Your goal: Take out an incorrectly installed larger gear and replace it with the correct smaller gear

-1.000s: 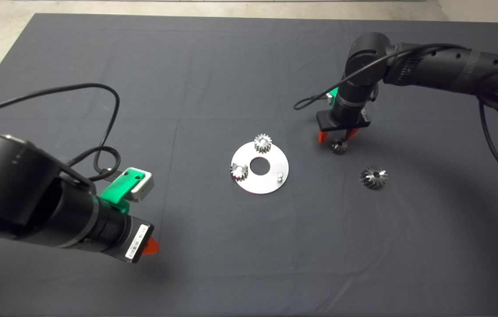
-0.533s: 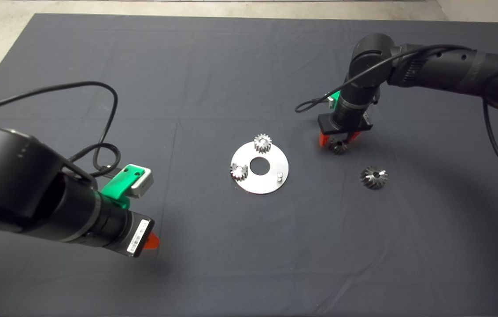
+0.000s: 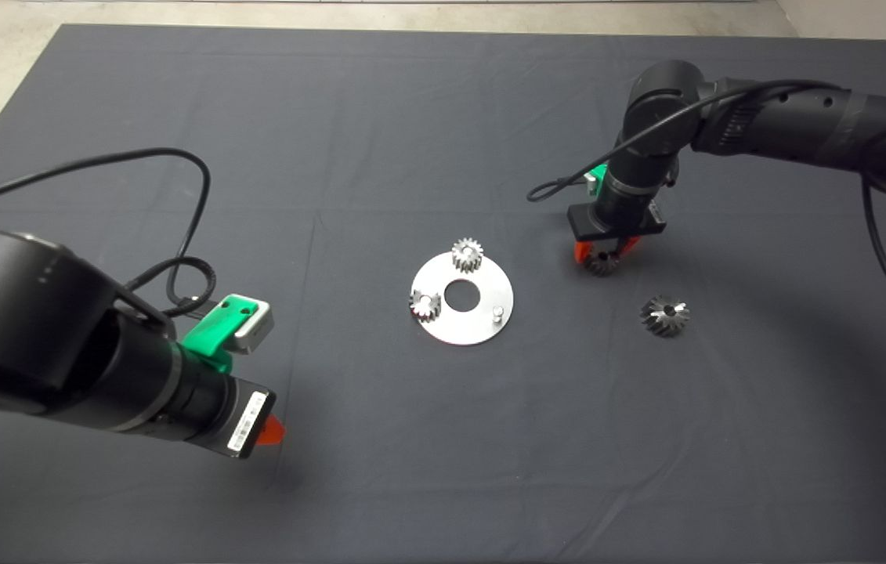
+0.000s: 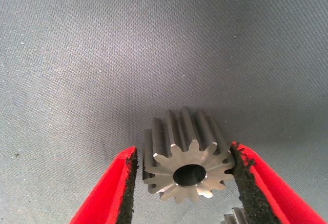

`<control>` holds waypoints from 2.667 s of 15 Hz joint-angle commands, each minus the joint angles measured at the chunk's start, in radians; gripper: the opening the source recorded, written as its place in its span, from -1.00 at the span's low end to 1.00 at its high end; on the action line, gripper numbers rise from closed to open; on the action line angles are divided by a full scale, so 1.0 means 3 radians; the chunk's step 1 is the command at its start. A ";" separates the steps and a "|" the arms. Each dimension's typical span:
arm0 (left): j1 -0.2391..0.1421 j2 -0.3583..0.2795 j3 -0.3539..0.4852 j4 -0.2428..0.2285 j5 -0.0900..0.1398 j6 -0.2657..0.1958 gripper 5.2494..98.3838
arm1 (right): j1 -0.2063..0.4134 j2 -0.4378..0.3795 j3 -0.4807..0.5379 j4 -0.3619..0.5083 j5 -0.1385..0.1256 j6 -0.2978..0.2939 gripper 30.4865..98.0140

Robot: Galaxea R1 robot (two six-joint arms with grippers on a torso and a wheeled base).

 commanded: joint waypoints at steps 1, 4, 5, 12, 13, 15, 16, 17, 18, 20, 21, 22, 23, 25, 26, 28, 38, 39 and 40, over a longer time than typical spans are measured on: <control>0.0006 0.0007 0.0013 0.0053 0.0238 -0.0020 0.27 | 0.0091 -0.0007 0.0018 0.0132 -0.0235 0.0012 -0.52; 0.0006 0.0007 0.0013 0.0053 0.0238 -0.0020 0.27 | 0.0096 -0.0012 0.0018 0.0137 -0.0235 0.0012 -0.61; 0.0006 0.0007 0.0008 0.0053 0.0238 -0.0020 0.27 | 0.0096 -0.0007 0.0023 0.0132 -0.0235 0.0012 -0.61; 0.0006 0.0007 -0.0012 0.0053 0.0243 -0.0015 0.27 | 0.0106 -0.0022 0.0013 0.0137 -0.0235 0.0012 -0.69; 0.0006 0.0007 -0.0015 0.0053 0.0243 -0.0015 0.27 | 0.0134 -0.0022 0.0033 0.0143 -0.0235 0.0012 -0.71; 0.0006 0.0007 -0.0023 0.0057 0.0238 -0.0015 0.27 | 0.0285 -0.0063 0.0131 0.0158 -0.0240 0.0028 -0.73; 0.0006 0.0011 -0.0041 0.0058 0.0238 -0.0015 0.27 | 0.0423 -0.0068 0.0287 0.0190 -0.0240 0.0048 -0.73; 0.0006 0.0017 -0.0065 0.0058 0.0238 -0.0009 0.27 | 0.0586 -0.0068 0.0403 0.0283 -0.0240 0.0063 -0.77; 0.0006 0.0043 -0.0079 0.0062 0.0238 -0.0009 0.27 | 0.0702 -0.0063 0.0437 0.0422 -0.0240 0.0069 -0.77; 0.0016 0.0084 -0.0109 0.0063 0.0238 -0.0015 0.27 | 0.0990 -0.0042 0.0540 0.0613 -0.0240 0.0092 -0.78; 0.0021 0.0085 -0.0109 0.0063 0.0238 -0.0015 0.27 | 0.1105 -0.0048 0.0586 0.0649 -0.0240 0.0125 -0.79; 0.0021 0.0094 -0.0115 0.0063 0.0238 -0.0015 0.27 | 0.1192 -0.0048 0.0586 0.0688 -0.0240 0.0130 -0.80; 0.0049 0.0104 -0.0130 0.0063 0.0238 -0.0015 0.27 | 0.1226 -0.0037 0.0586 0.0732 -0.0235 0.0130 -0.82; 0.0088 0.0139 -0.0140 0.0063 0.0243 -0.0009 0.27 | 0.1221 0.0039 0.0586 0.0746 -0.0230 0.0135 -0.85; 0.0088 0.0150 -0.0142 0.0048 0.0243 -0.0004 0.27 | 0.1221 0.0126 0.0578 0.0761 -0.0230 0.0135 -0.86; 0.0088 0.0156 -0.0145 0.0037 0.0238 0.0001 0.27 | 0.1221 0.0268 0.0550 0.0802 -0.0225 0.0171 -0.86; 0.0093 0.0130 -0.0086 0.0027 0.0233 -0.0192 0.27 | 0.0592 0.0732 0.0456 0.0809 -0.0230 0.0421 -0.87; 0.0103 0.0130 -0.0061 0.0030 0.0233 -0.0209 0.27 | 0.0474 0.0709 0.0485 0.0807 -0.0235 0.0457 -0.87; 0.0118 0.0131 -0.0058 0.0032 0.0233 -0.0209 0.27 | 0.0399 0.0684 0.0548 0.0797 -0.0235 0.0457 -0.87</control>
